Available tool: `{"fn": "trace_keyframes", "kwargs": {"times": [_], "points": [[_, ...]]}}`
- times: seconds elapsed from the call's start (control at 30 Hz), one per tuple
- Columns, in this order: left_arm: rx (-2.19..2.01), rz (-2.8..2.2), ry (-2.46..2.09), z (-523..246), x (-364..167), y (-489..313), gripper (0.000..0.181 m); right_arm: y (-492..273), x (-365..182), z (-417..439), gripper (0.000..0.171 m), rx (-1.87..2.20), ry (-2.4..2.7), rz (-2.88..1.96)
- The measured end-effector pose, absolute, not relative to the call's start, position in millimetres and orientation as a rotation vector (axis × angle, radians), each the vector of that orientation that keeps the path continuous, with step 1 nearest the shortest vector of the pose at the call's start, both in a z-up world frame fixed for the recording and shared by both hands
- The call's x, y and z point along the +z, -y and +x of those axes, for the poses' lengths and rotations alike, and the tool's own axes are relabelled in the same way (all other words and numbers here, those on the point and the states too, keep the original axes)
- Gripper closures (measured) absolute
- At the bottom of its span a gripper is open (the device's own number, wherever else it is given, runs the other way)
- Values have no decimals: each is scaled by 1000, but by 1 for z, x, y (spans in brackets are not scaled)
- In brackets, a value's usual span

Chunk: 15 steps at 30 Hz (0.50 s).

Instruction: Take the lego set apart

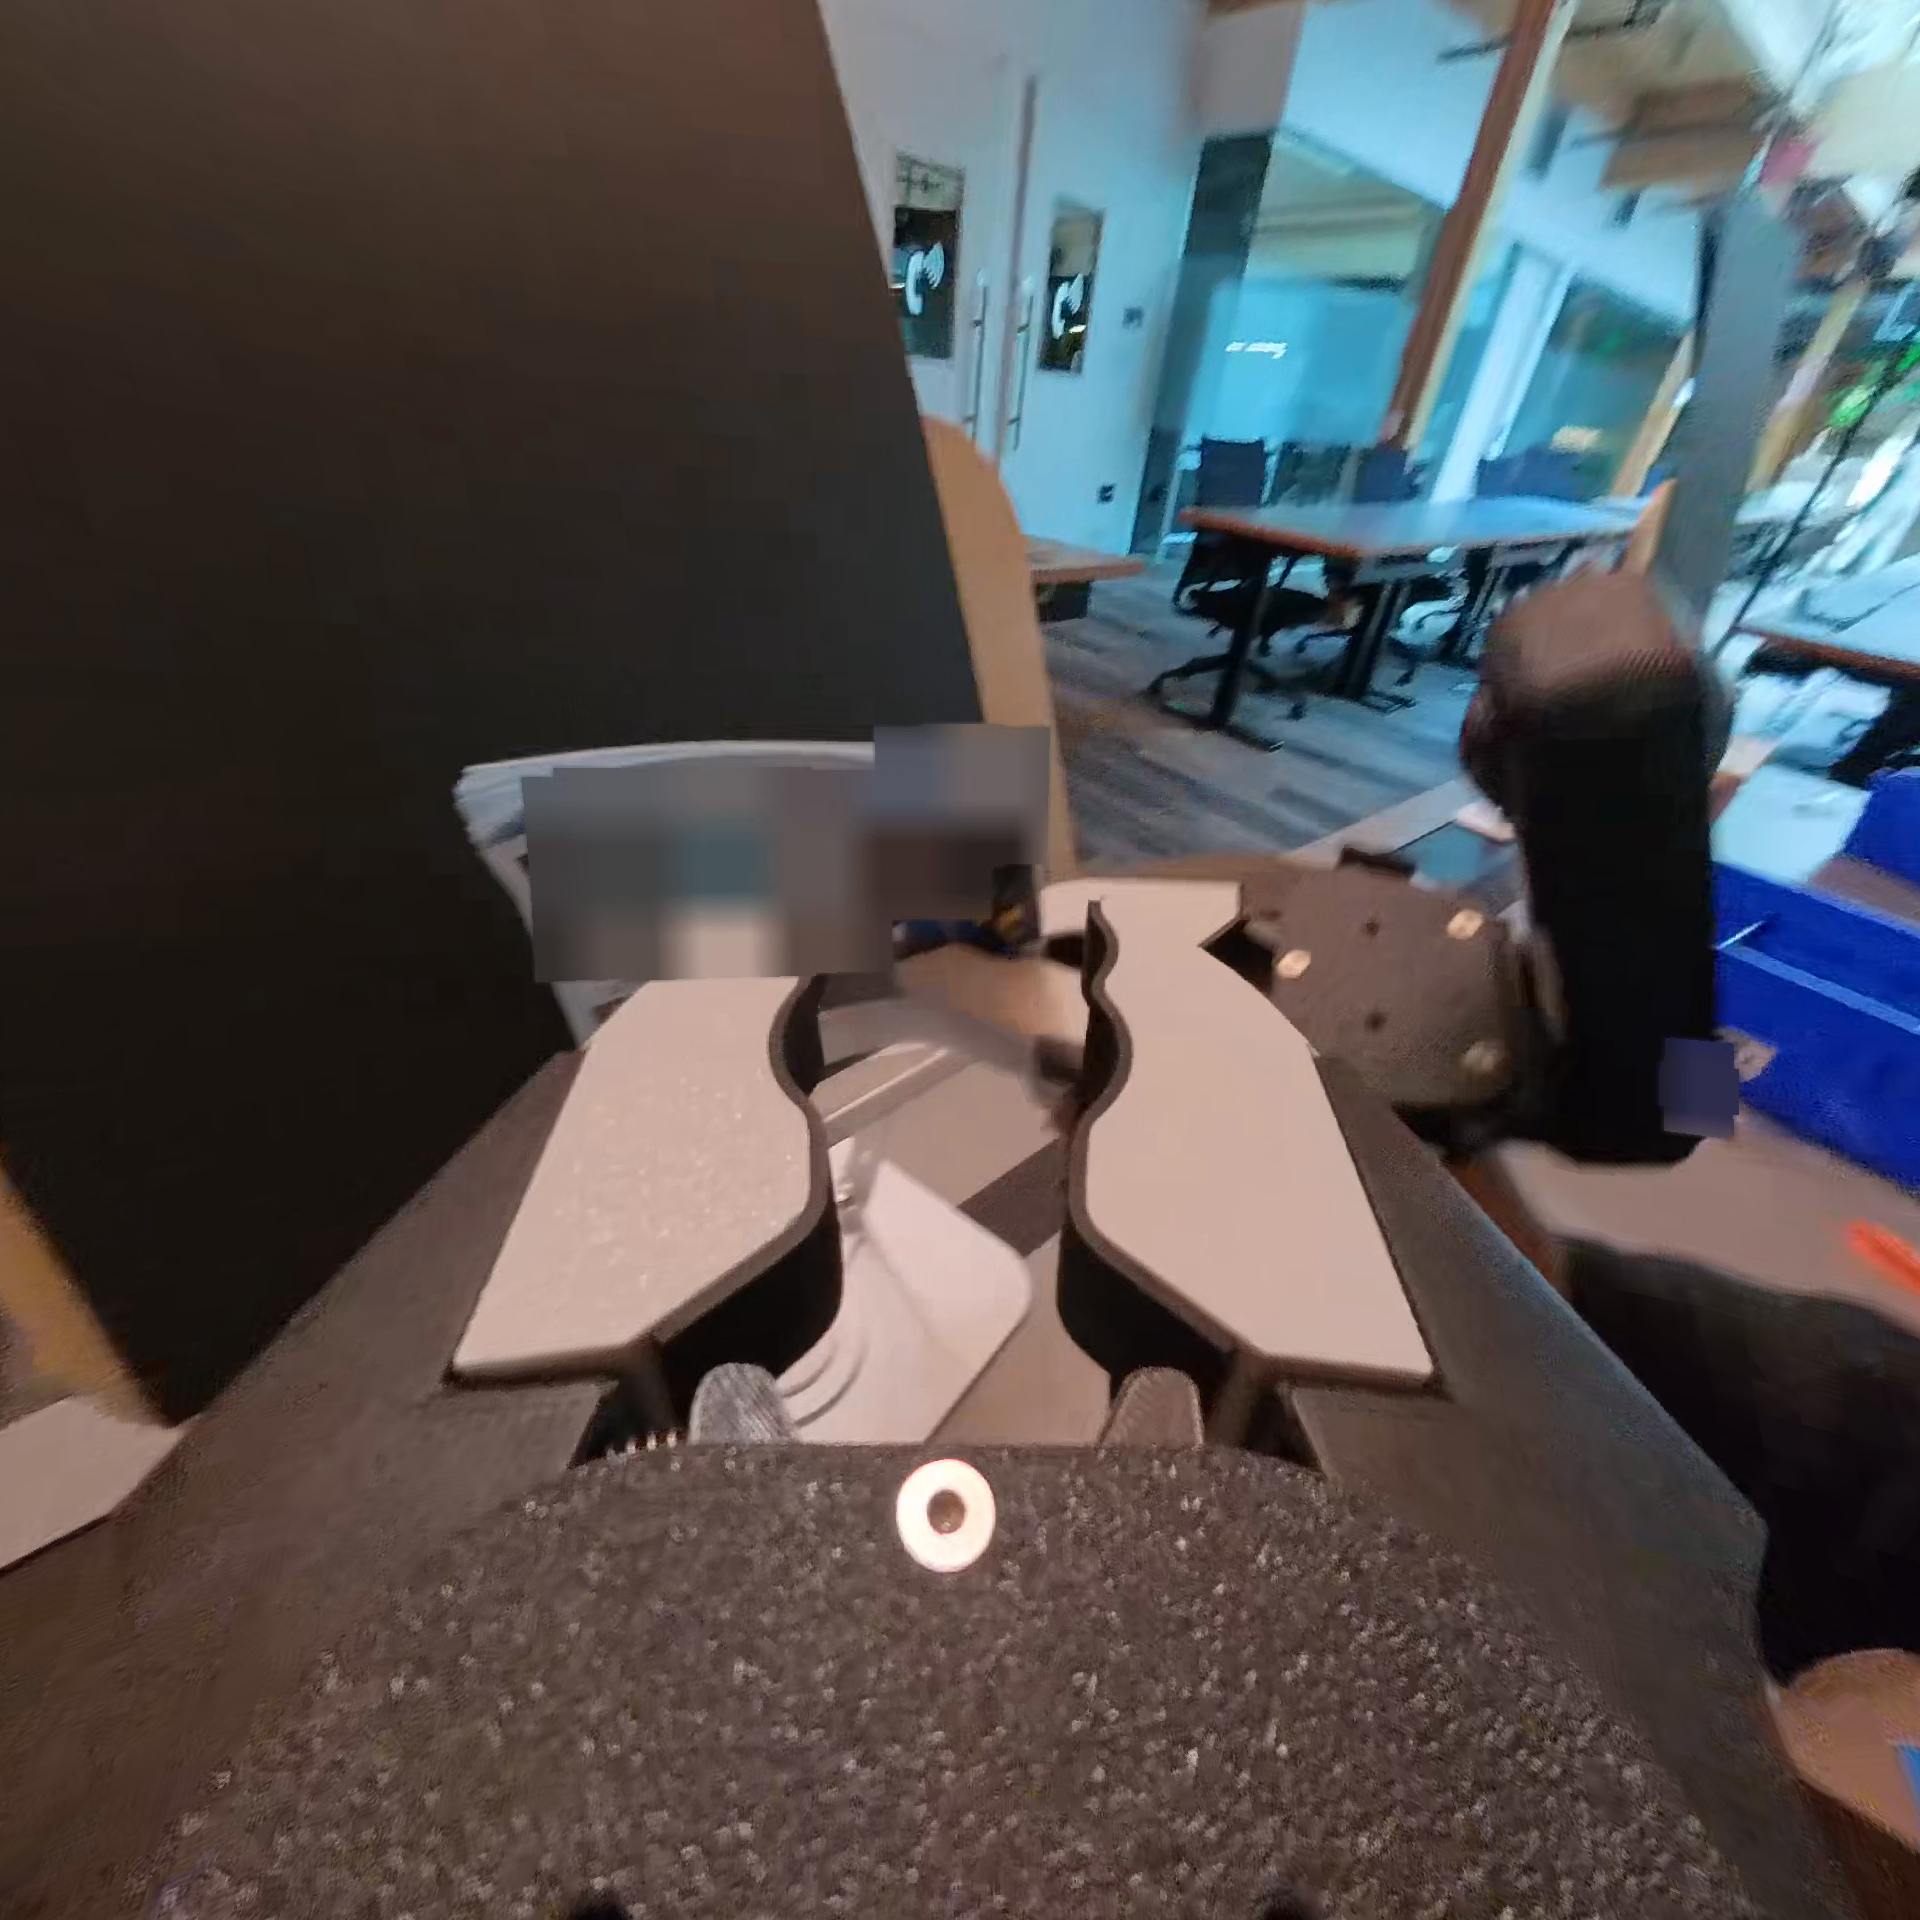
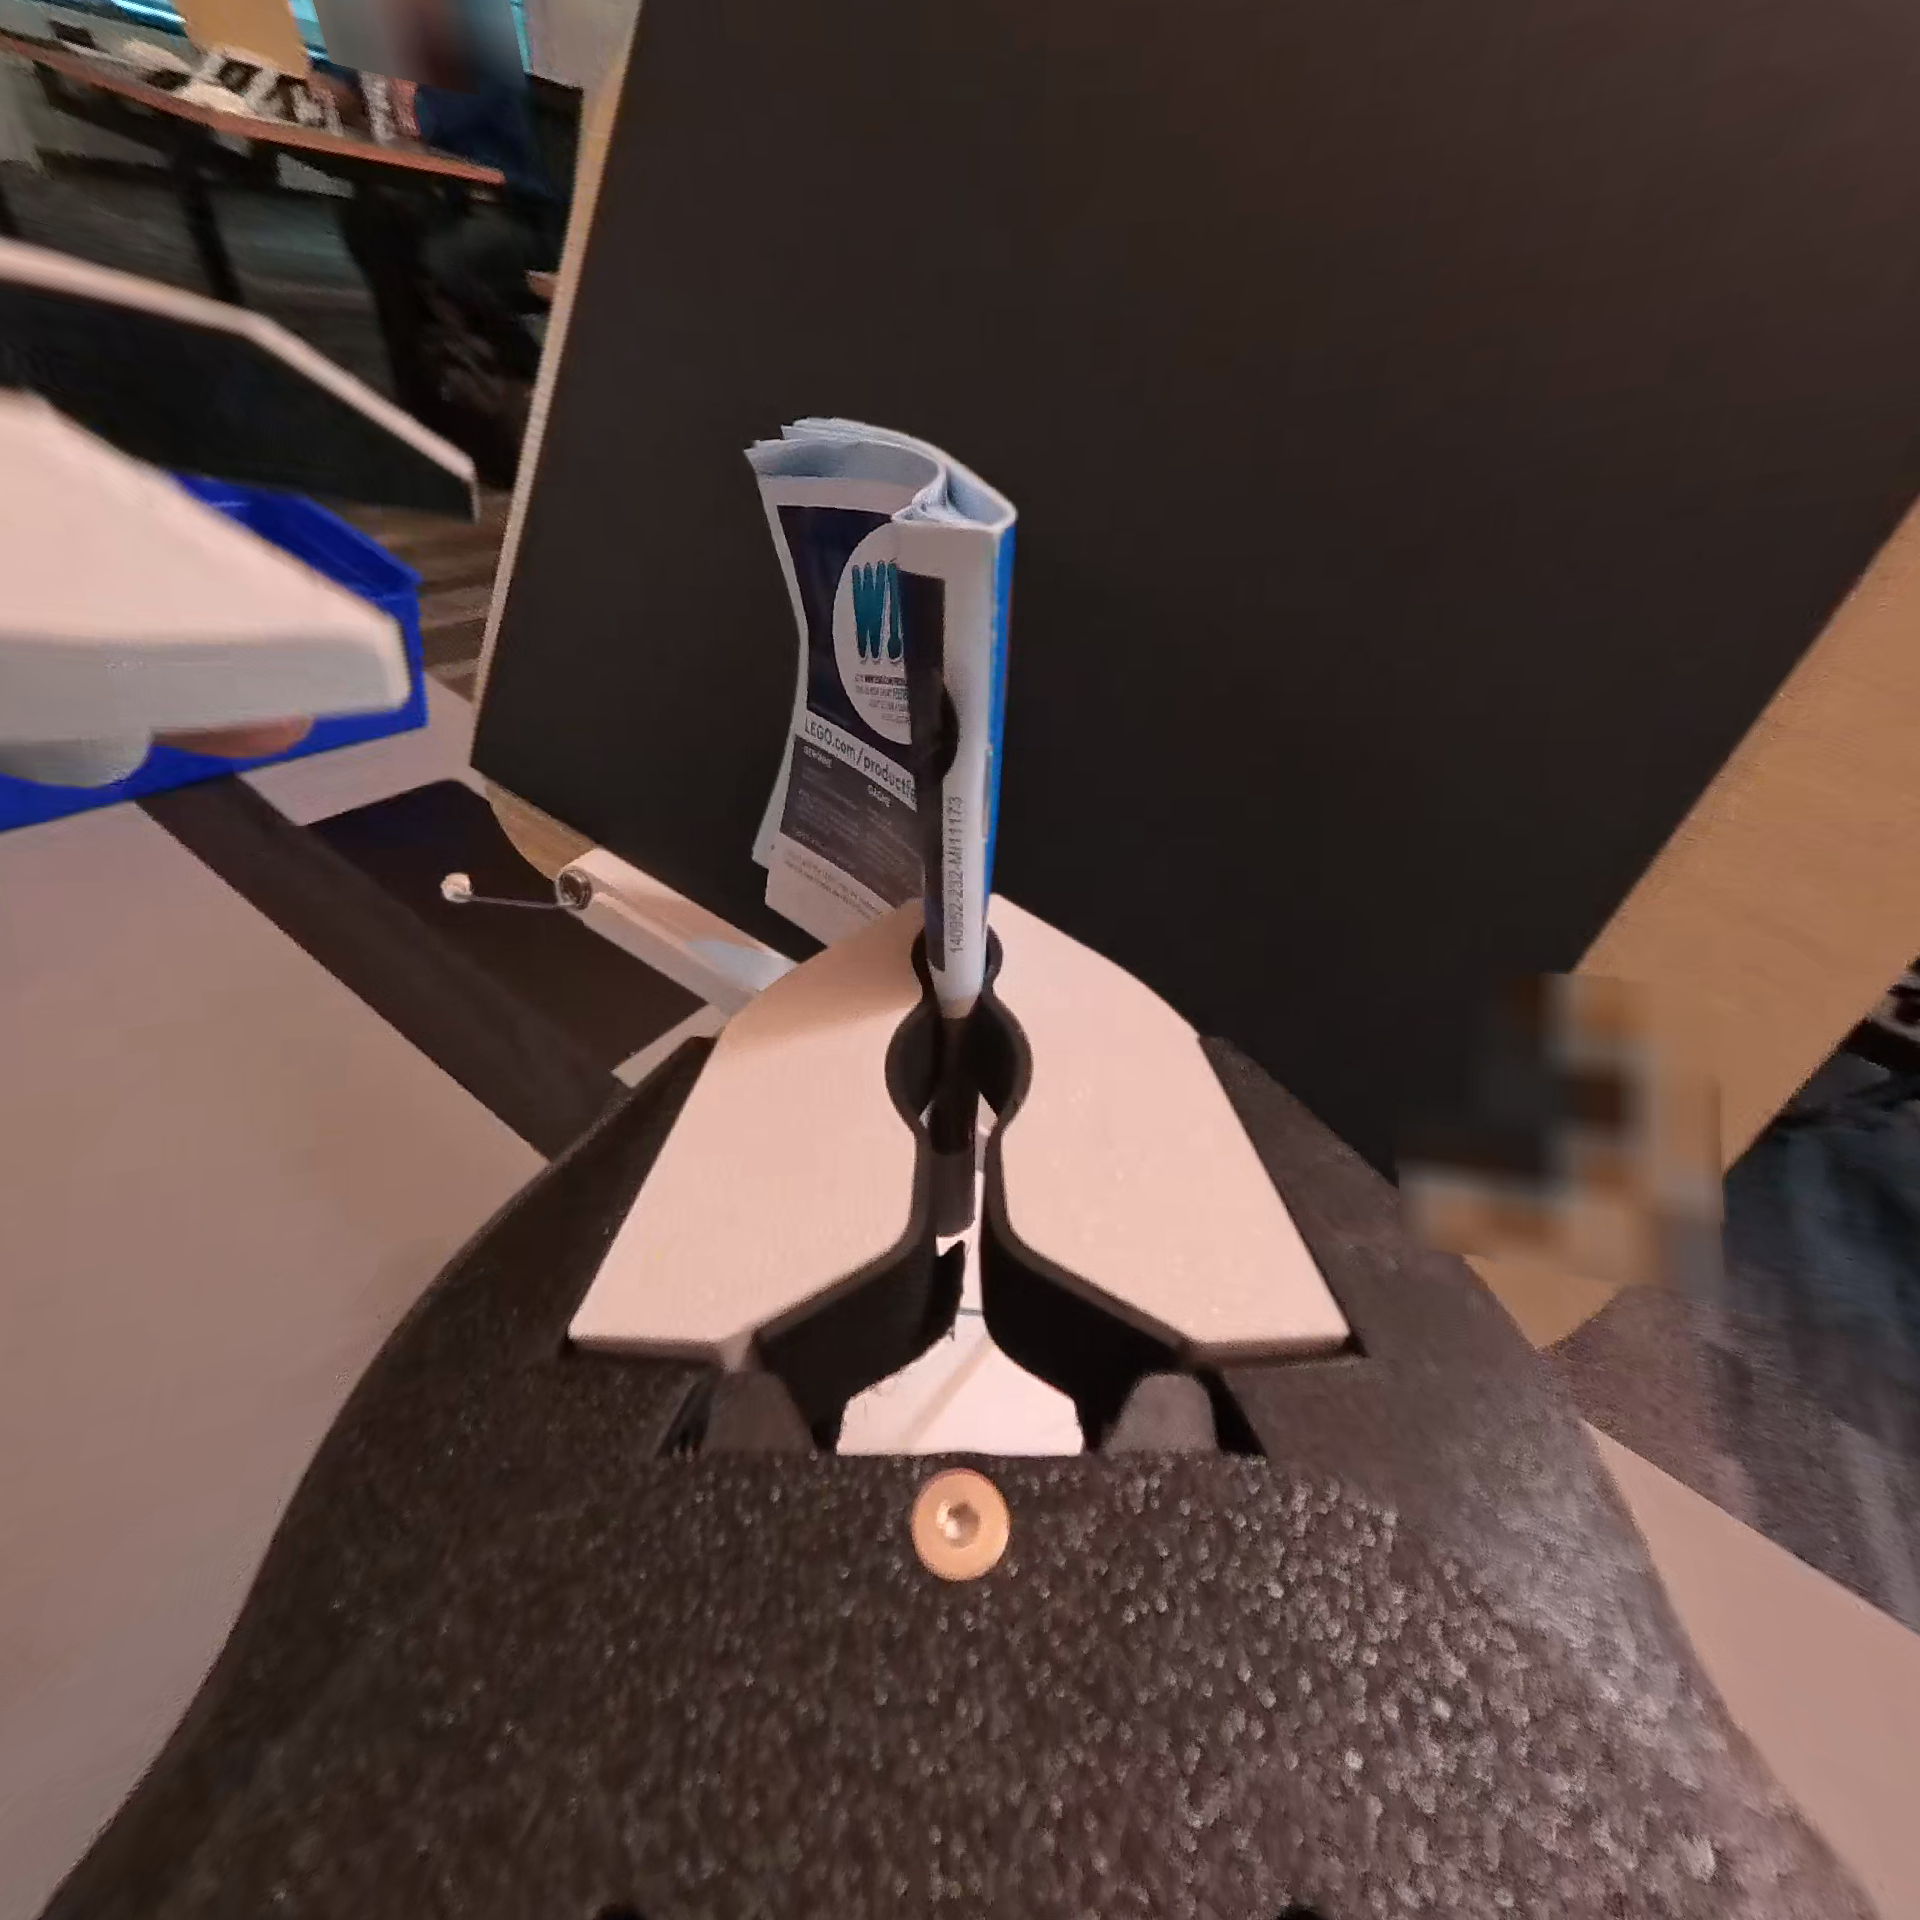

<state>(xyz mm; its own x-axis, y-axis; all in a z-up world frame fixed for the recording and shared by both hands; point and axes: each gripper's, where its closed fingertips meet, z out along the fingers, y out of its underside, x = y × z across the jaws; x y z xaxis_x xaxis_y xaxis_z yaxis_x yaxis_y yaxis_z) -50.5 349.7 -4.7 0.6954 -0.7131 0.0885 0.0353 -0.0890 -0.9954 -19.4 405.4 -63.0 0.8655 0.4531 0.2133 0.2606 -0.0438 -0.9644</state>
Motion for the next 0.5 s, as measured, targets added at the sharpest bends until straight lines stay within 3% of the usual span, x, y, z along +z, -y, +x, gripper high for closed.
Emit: {"fn": "trace_keyframes", "kwargs": {"times": [0.13,0.5], "points": [[-787,-1578,-506,-36,0,-352,122,-404,-69,-23,169,114,511,-1603],[-798,-1685,-437,-37,-27,-364,125,-400,-73,-29,170,-163,560,-1486]]}}
